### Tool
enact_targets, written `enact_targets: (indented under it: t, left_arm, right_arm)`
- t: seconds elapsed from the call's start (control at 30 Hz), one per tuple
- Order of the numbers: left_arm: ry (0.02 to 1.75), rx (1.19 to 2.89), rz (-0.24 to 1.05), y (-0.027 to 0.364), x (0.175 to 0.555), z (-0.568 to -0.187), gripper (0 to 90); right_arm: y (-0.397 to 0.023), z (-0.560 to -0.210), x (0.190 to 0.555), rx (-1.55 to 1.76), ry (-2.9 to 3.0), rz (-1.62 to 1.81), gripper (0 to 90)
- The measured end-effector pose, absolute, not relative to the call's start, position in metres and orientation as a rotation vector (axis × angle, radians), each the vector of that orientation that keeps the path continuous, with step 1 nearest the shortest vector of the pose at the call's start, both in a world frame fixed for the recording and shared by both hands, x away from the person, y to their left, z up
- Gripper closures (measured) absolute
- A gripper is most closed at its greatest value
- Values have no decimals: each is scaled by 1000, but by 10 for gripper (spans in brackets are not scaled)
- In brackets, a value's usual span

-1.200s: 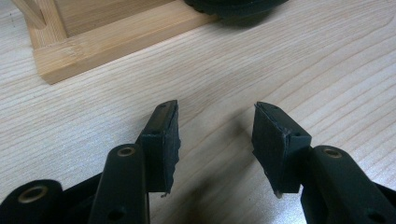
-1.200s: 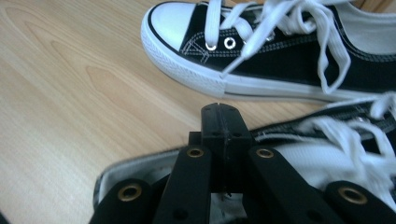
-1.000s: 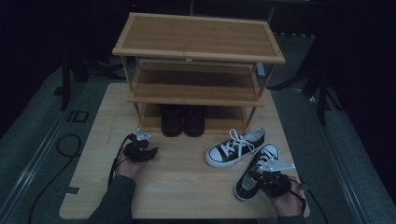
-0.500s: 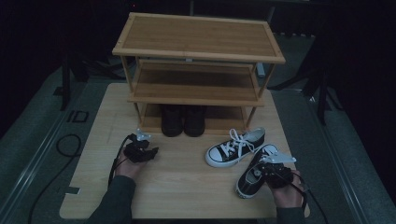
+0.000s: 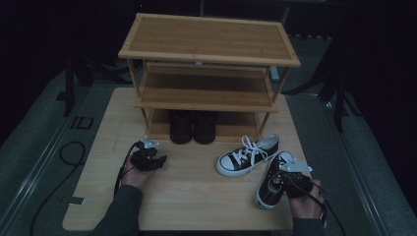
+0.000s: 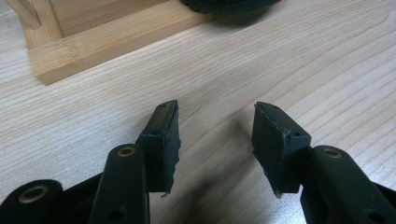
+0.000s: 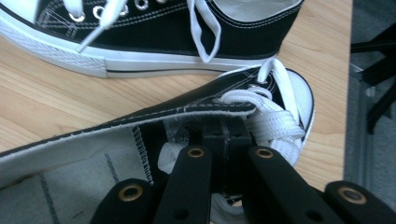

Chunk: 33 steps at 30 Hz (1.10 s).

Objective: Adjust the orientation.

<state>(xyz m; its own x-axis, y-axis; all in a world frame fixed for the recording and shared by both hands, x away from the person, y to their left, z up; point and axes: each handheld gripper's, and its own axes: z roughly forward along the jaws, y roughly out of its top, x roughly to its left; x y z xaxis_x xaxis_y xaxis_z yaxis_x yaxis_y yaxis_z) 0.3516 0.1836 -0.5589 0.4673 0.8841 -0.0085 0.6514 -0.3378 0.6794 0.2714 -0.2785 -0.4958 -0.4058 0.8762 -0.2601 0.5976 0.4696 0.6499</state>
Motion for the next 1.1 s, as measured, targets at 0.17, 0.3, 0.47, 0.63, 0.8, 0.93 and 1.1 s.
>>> enact_targets:
  t: [0.17, 0.3, 0.47, 0.63, 0.8, 0.93, 1.1]
  left_arm:
    - [1269, 2101, 487, 183, 351, -559, 514]
    - [1268, 2101, 487, 183, 351, -559, 515]
    - [1269, 2101, 487, 184, 351, -559, 516]
    - [1270, 2100, 488, 183, 352, -559, 517]
    - [1271, 2099, 488, 183, 351, -559, 517]
    - [1270, 2100, 488, 183, 351, -559, 518]
    - [1270, 2098, 486, 184, 351, -559, 517]
  right_arm:
    - [-281, -498, 274, 1198, 2135, 568, 900]
    - [-290, -497, 277, 1213, 2114, 594, 900]
    - [-294, -491, 279, 1167, 2112, 556, 900]
    - [-303, -485, 276, 1159, 2076, 585, 900]
    - [-307, -477, 279, 1145, 2063, 610, 900]
    - [-303, -478, 278, 1130, 2135, 632, 900]
    - [-293, -494, 272, 1128, 2196, 639, 900]
